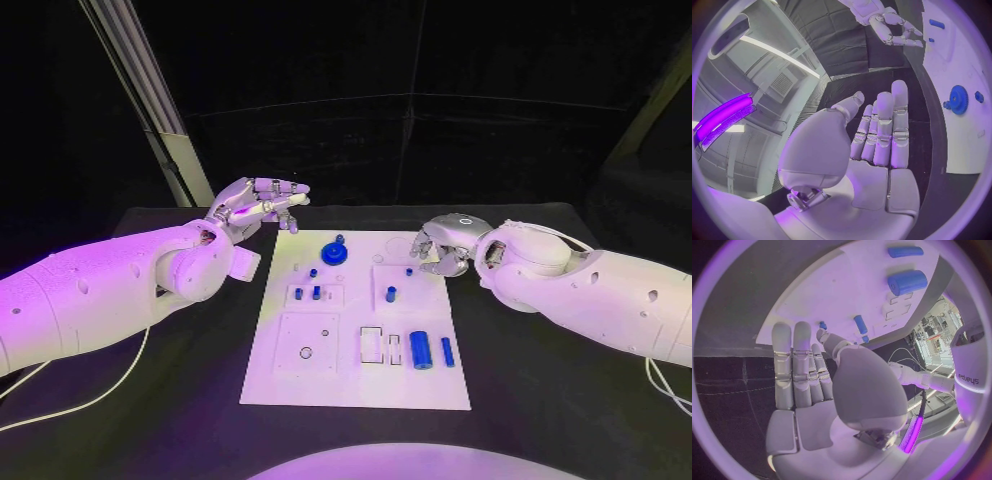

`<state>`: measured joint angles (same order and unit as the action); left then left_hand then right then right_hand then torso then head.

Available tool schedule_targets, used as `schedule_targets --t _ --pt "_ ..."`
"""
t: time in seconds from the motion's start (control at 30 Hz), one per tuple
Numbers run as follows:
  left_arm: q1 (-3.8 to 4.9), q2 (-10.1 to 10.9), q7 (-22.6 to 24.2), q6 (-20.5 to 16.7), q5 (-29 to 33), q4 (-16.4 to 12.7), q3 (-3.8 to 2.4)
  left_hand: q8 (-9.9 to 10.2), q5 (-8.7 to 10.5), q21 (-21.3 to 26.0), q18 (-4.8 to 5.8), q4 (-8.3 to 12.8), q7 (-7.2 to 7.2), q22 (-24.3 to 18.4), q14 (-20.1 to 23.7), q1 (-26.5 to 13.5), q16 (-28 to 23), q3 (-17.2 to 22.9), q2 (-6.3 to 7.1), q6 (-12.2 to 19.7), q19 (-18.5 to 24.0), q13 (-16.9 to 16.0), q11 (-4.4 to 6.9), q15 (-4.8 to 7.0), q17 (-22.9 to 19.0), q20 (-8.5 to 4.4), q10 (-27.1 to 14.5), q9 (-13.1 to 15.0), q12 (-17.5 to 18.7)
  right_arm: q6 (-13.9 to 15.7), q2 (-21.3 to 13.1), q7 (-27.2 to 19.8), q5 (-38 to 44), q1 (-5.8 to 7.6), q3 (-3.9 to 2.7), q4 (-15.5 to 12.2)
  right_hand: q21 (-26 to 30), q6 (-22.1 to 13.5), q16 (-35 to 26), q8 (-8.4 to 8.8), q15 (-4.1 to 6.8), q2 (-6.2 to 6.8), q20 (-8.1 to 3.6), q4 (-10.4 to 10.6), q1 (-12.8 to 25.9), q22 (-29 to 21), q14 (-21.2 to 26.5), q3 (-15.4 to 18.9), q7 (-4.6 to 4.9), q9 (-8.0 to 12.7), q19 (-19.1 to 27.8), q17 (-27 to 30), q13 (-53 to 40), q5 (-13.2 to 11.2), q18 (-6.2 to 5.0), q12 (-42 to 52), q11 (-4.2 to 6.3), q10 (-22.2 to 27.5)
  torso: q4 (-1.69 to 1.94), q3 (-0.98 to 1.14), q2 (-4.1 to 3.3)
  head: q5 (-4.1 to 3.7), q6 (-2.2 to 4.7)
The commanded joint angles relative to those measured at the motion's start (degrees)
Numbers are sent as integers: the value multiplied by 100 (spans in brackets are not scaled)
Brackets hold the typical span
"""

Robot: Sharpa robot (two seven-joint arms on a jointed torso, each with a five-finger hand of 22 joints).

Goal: Assemble the parts on the task board

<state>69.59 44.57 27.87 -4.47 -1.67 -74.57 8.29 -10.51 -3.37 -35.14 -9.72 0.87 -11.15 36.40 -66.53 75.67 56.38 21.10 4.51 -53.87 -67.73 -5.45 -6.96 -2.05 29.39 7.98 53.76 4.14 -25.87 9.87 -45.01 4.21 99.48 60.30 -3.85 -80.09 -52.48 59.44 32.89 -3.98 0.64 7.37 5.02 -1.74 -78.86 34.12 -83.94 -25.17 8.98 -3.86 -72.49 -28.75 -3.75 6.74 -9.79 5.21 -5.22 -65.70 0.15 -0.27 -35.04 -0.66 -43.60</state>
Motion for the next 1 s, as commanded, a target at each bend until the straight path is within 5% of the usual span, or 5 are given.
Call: schedule_targets --t 0.03,1.0 --pt "6 16 249 5 359 -54 1 -37 -3 32 -81 -6 -3 -7 26 -2 34 -27 -45 -30 -18 -6 1 3 -8 -28 33 8 -40 -56 33 -61 202 -13 -1 -7 -276 -19 104 11 -26 9 20 -6 39 343 -100 -65 4 -10 -77 -69 5 -29 105 3 1 3 -9 7 -3 3 -9" --pt "4 56 204 33 394 -127 14 -60 -6 52 -81 26 1 -25 41 29 40 -30 -47 -40 -21 -6 8 10 -34 -36 34 4 -81 -332 355 -305 158 -183 0 323 -1567 116 1354 -18 -28 -82 47 -66 103 1920 -78 -387 -6 -28 -277 -1107 1 -57 299 74 26 -95 -4 3 1 -1 -57"
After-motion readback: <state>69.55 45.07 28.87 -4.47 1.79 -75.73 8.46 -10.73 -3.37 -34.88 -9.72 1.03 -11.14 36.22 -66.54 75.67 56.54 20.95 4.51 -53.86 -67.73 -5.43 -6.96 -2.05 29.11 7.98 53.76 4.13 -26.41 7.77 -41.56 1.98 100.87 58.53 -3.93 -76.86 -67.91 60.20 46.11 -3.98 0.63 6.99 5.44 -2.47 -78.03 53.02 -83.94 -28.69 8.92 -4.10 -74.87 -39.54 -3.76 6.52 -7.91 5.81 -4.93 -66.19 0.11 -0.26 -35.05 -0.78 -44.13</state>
